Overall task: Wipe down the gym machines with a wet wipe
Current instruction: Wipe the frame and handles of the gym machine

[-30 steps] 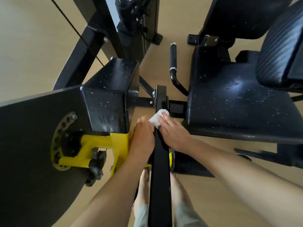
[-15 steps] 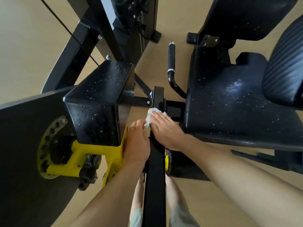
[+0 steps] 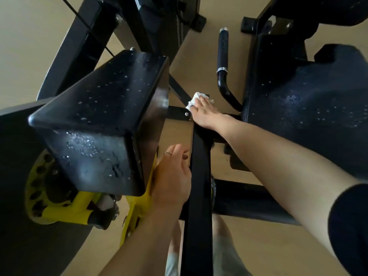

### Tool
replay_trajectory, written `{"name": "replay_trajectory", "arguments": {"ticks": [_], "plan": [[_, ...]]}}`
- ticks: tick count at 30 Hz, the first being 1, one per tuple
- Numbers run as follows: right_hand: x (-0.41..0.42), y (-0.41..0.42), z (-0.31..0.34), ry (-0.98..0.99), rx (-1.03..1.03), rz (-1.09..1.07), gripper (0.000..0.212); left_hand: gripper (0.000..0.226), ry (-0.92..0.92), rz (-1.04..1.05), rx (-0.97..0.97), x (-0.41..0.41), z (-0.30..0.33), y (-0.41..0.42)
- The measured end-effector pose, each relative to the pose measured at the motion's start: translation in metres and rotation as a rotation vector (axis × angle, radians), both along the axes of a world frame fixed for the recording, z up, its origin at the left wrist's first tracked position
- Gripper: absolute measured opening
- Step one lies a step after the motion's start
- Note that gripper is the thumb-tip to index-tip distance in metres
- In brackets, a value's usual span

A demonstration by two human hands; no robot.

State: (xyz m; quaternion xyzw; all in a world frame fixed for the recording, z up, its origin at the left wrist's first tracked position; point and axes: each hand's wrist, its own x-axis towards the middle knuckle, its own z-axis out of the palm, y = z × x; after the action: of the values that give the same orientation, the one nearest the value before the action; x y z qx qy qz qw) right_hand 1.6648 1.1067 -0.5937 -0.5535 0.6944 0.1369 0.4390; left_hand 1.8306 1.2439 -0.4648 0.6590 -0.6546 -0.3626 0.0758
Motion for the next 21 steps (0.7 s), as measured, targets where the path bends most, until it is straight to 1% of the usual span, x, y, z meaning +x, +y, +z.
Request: {"name": "replay_trajectory", "arguments": {"ticks": [3, 5, 7, 9, 11, 15, 17, 19, 21], "plan": [[0.005, 0.033, 0.032, -0.094, -0.026, 0.041, 0.063, 0.026, 0.011, 0.018, 0.019, -0.001, 0.001, 0.0], [0.01, 0.061, 0.058, -0.141, -0.036, 0.081, 0.062, 0.025, 0.003, 0.023, 0.028, -0.002, 0.003, -0.001], [0.008, 0.077, 0.067, -0.148, -0.028, 0.106, 0.061, 0.024, -0.003, 0.023, 0.035, -0.002, 0.004, 0.0], [0.005, 0.067, 0.059, -0.142, -0.038, 0.096, 0.061, 0.023, 0.009, 0.025, 0.04, -0.002, 0.004, 0.001], [0.002, 0.036, 0.034, -0.109, -0.043, 0.063, 0.061, 0.024, 0.022, 0.021, 0.027, -0.002, 0.004, 0.0], [-0.003, -0.016, -0.014, -0.004, 0.022, -0.101, 0.065, 0.031, 0.032, -0.01, -0.009, 0.0, 0.004, 0.003], [-0.005, -0.028, -0.018, -0.011, 0.056, -0.142, 0.065, 0.029, 0.04, -0.019, -0.044, 0.003, 0.002, 0.004], [-0.008, -0.034, -0.016, -0.018, 0.068, -0.175, 0.06, 0.027, 0.05, -0.024, -0.069, 0.003, 0.0, 0.005], [-0.008, -0.036, -0.016, -0.018, 0.069, -0.195, 0.059, 0.029, 0.059, -0.016, -0.072, 0.003, -0.001, 0.005]]}}
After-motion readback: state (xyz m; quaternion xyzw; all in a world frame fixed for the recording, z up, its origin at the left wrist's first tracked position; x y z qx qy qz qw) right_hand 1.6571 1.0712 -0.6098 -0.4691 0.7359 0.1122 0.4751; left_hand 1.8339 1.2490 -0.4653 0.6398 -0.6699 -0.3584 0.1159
